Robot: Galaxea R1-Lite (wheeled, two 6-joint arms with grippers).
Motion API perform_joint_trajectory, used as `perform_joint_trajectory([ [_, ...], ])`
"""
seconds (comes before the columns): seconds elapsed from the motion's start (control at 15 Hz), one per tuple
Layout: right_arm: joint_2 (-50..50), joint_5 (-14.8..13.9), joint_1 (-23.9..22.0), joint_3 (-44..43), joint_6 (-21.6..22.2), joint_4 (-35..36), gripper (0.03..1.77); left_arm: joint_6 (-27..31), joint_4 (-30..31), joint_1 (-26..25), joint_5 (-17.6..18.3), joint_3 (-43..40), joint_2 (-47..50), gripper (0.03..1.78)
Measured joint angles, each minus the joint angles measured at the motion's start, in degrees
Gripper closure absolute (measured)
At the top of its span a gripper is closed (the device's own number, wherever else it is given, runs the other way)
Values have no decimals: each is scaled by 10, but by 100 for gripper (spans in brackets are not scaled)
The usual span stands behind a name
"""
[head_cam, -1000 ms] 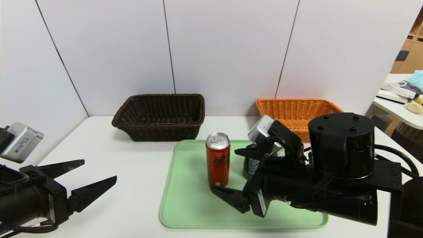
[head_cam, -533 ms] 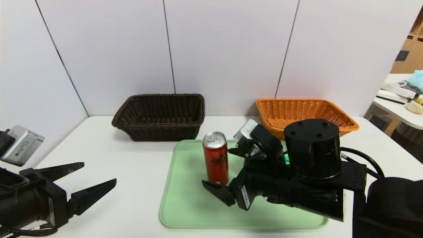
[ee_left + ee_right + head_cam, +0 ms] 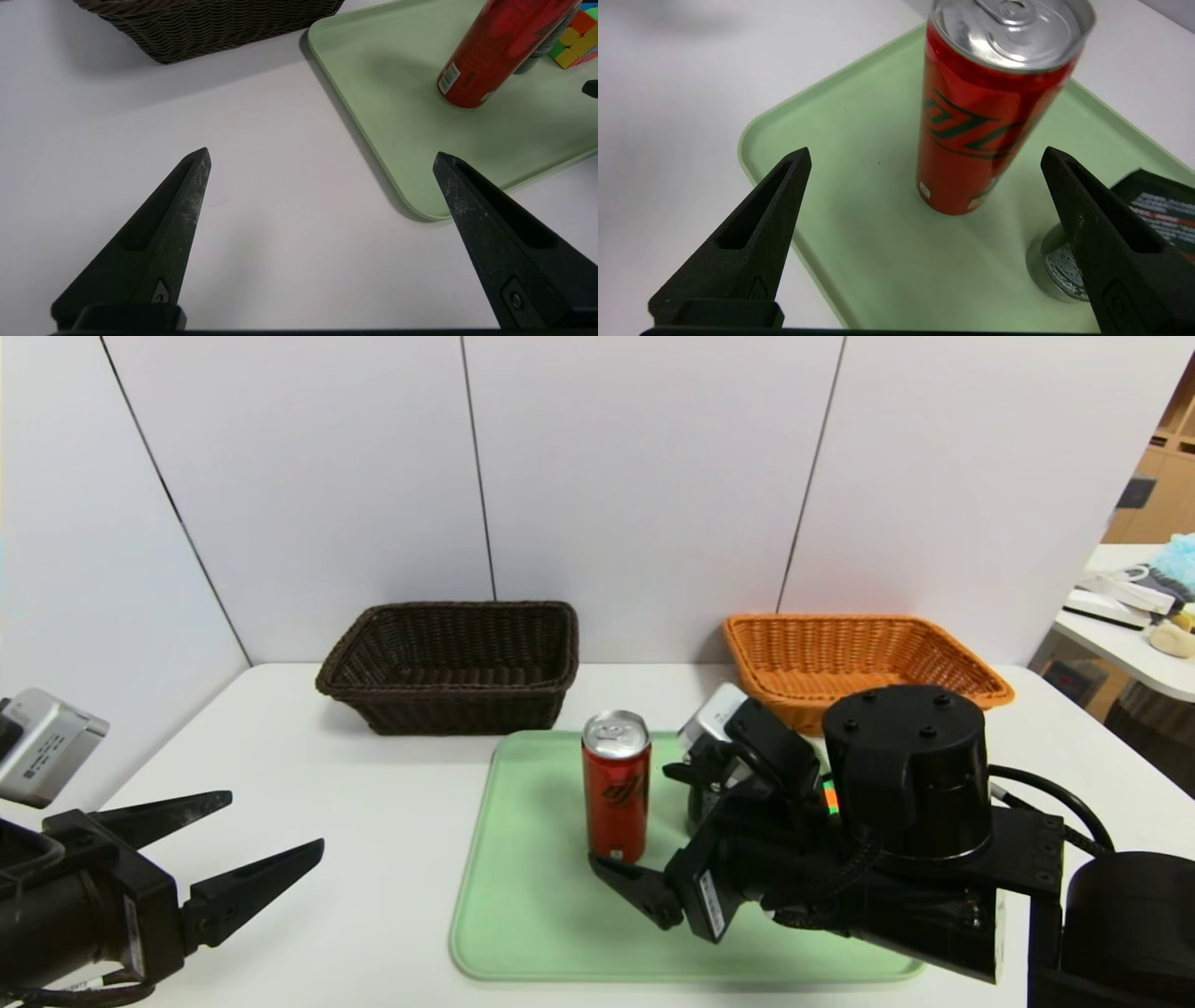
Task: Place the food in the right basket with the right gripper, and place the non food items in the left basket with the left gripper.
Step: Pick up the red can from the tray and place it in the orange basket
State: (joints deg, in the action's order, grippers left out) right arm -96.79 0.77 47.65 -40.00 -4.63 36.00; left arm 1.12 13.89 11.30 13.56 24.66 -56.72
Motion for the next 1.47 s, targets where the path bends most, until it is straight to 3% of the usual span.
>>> perform_joint_trajectory([
  [0.2,2,-36,-7,5,4,-1,10,0,-2,3,0,-3,3,12],
  [0.53,1,-54,-8,6,15,5,10,1,-4,5,2,-1,3,12],
  [1.0,-13,-48,-4,7,15,10,10,3,-7,5,1,-1,1,12],
  [1.47,-68,-44,-1,1,16,91,10,0,-8,6,-1,-7,-2,12],
])
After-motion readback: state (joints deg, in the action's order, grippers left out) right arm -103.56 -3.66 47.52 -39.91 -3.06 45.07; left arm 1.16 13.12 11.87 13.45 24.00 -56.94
